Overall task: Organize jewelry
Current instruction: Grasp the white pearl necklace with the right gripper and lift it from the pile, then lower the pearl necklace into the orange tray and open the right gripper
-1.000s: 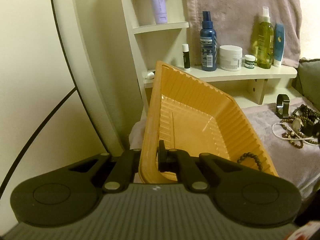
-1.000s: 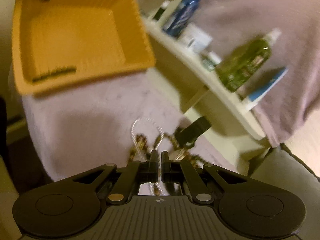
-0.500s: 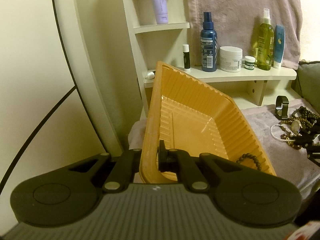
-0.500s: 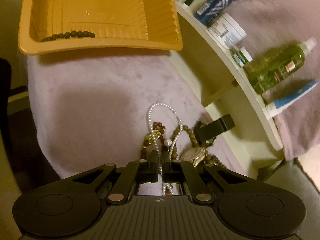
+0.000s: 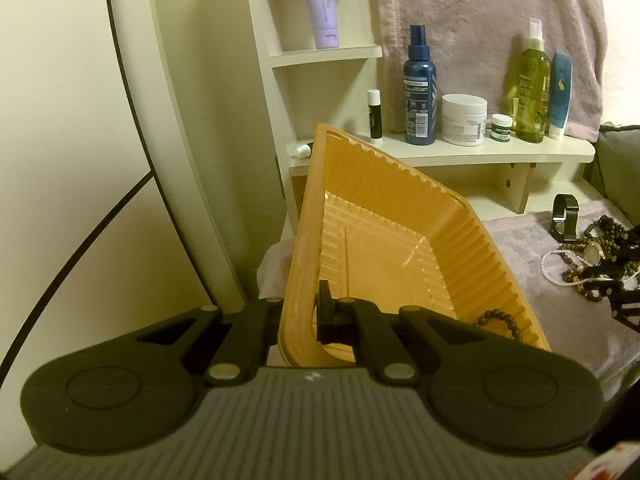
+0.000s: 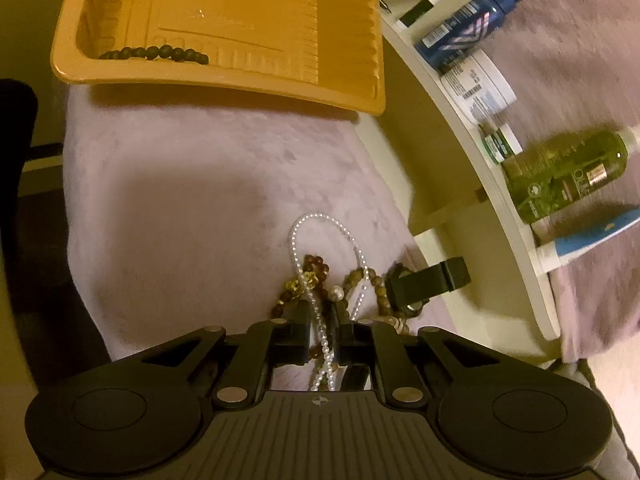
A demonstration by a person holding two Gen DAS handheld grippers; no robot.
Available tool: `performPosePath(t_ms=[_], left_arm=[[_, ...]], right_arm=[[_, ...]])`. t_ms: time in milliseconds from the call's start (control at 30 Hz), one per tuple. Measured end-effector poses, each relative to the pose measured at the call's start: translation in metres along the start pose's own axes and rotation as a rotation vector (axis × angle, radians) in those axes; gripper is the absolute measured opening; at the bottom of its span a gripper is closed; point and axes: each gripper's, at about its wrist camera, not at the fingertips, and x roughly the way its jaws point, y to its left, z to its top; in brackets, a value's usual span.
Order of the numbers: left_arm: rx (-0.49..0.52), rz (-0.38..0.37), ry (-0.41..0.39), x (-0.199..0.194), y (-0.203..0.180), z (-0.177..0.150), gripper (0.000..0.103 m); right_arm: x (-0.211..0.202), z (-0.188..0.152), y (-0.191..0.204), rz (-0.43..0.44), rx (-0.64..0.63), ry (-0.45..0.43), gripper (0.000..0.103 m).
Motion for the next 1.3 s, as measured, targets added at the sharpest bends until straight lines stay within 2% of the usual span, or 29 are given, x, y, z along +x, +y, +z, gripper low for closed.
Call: performPosePath(t_ms=[67,100,133,300,500,833,1067,1300], left_arm=[[0.002,0.0,0.0,0.0,0.0,0.0,0.004],[0.001,0.001,-0.001,0.0,0.0,0.0,0.004],[-0.001,0.0,-0.001,0.0,0.0,0.0,0.004],[-0.001,0.0,-0.002,0.0,0.0,0.0,0.004],[-0.001,-0.001,-0.004,0.0,0.001,0.0,0.004],[-0.004,-0.002,-0.01,-0.001,0.001,0.0,0.004],[-0.002,-0.003,-0.014,-0.001,0.001,0.002,0.004],[-0.001,-0.006,-0.017,-0.002,0.002,0.002,0.004]], right_arm=[[0.001,-0.001,-0.001,0.009,0.01,-0.005,0.011],[0.0,-0.001,-0.002,0.013,0.029,-0.006,0.004],[0.0,-0.002,-0.003,0.024,0.049,-0.007,0.002],[-0.015,-0.004,-0.006,0.02,0.143,-0.066,0.002],[-0.041,-0.002,-0.022,0.031,0.315,-0.145,0.002],[-0.081,0.011,-0.055,0.006,0.474,-0.283,0.002],[-0.115,0.03,-0.087,0.018,0.576,-0.404,0.002],[-0.133,0.068,-0.096,0.067,0.584,-0.524,0.002]])
